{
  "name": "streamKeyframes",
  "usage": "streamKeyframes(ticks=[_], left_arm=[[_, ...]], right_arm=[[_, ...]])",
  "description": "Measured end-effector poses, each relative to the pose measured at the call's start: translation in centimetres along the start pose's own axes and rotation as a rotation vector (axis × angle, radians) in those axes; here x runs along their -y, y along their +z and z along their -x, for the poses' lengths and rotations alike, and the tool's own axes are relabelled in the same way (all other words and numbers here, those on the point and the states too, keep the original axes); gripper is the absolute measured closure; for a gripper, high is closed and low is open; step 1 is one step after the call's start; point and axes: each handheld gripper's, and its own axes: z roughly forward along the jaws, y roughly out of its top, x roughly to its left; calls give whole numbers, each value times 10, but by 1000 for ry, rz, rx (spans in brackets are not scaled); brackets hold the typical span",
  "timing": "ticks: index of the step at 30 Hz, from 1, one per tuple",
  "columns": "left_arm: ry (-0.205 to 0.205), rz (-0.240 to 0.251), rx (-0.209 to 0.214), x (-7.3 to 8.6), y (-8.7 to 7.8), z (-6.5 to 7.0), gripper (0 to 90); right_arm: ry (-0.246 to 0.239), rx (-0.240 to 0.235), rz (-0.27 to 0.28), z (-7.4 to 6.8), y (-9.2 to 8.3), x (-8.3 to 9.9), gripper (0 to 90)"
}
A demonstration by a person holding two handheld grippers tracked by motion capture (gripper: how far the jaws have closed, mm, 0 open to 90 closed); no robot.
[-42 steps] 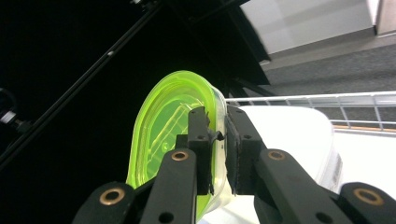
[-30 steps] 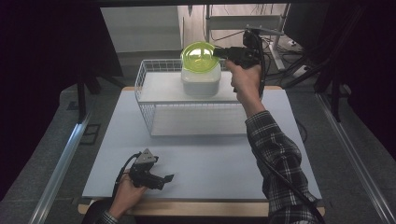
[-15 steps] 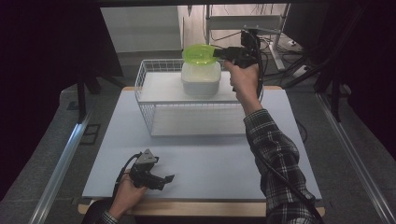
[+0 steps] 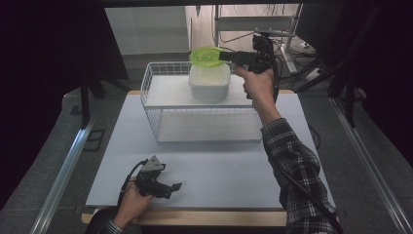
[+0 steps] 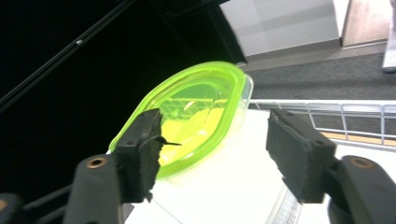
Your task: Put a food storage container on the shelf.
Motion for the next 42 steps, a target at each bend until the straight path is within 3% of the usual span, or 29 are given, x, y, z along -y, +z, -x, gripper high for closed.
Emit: streamKeyframes(ticks=[4, 18, 32, 42], left_arm=[[-2, -1, -1, 0, 0, 0, 21], [-4, 15, 6, 0, -1, 0, 21], [1, 17, 8, 0, -1, 0, 20], [2, 18, 10, -1, -1, 0, 20]], right_arm=[[-24, -31, -4, 2, -4, 6, 297], [-129, -45, -29, 0, -15, 24, 178], [-242, -8, -62, -1, -19, 41, 128], [-267, -7, -63, -1, -25, 51, 114]])
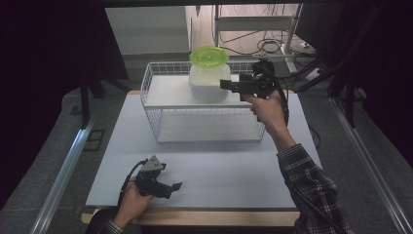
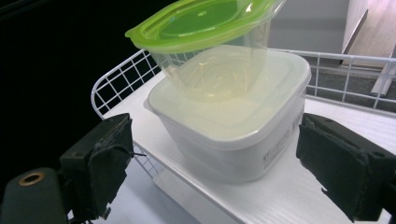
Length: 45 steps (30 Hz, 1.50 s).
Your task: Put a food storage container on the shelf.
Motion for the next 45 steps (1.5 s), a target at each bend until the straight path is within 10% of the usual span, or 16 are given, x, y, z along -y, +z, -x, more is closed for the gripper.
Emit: streamKeyframes(ticks=[45], left_arm=[[27, 43, 21, -1, -3, 2, 22]], right_arm=[[-151, 36, -43, -4, -16, 63, 82]])
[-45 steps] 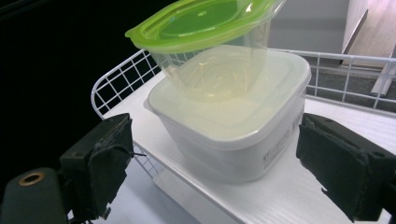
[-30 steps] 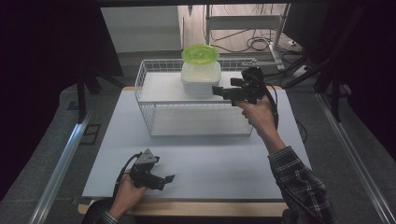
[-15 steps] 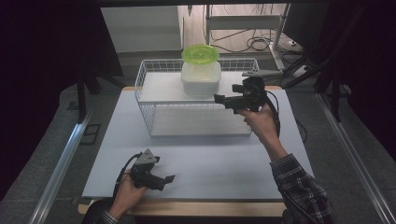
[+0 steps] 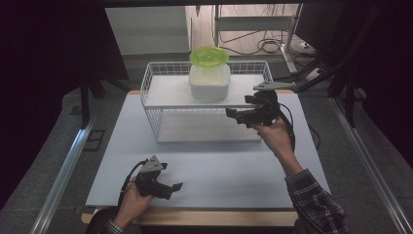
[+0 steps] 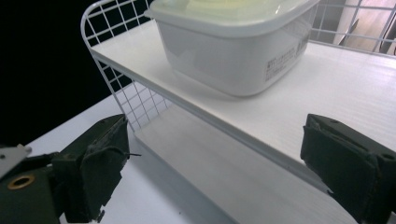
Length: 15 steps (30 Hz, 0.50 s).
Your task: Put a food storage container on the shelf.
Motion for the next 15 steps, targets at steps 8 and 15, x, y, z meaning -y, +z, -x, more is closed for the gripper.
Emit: streamKeyframes(ticks=[8, 15], left_arm=[[-2, 2, 2, 0, 0, 0, 22], [1, -3, 2, 0, 0, 0, 22]], right_arm=[[-26, 3, -14, -3, -2, 12, 64], [-64, 16, -35, -7, -2, 24, 55]])
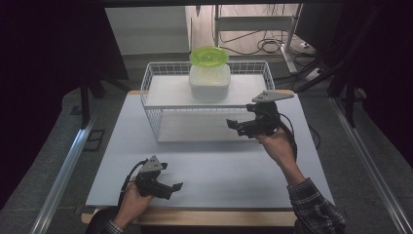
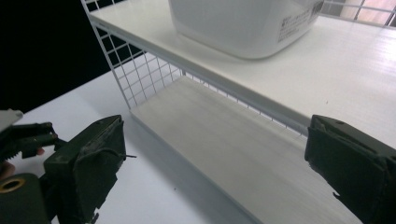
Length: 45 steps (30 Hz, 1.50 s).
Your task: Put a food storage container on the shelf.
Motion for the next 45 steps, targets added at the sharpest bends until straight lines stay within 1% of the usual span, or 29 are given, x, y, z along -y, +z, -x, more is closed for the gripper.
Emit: streamKeyframes(ticks=[4, 17, 21, 23, 27, 34, 39, 45], left_arm=[[-1, 0, 0, 0, 0, 0, 22], [3, -6, 1, 0, 0, 0, 22], [6, -8, 1, 0, 1, 1, 21], [3, -5, 1, 0, 1, 1, 21], [8, -9, 0, 0, 1, 1, 21], [7, -8, -1, 0, 1, 1, 21], [5, -8, -1, 0, 0, 1, 21], [7, -9, 1, 0, 0, 1, 21]], right_arm=[[-27, 6, -15, -3, 1, 7, 48], [-30, 0, -35, -9, 8, 39, 46], [-45, 7, -50, -9, 9, 47, 46], [-44, 14, -54, -9, 8, 50, 46], [-37, 11, -65, -8, 7, 58, 44], [-46, 29, -84, -11, 4, 72, 2], [-35, 31, -84, -12, 1, 83, 0], [-45, 43, -94, -14, -3, 98, 0]])
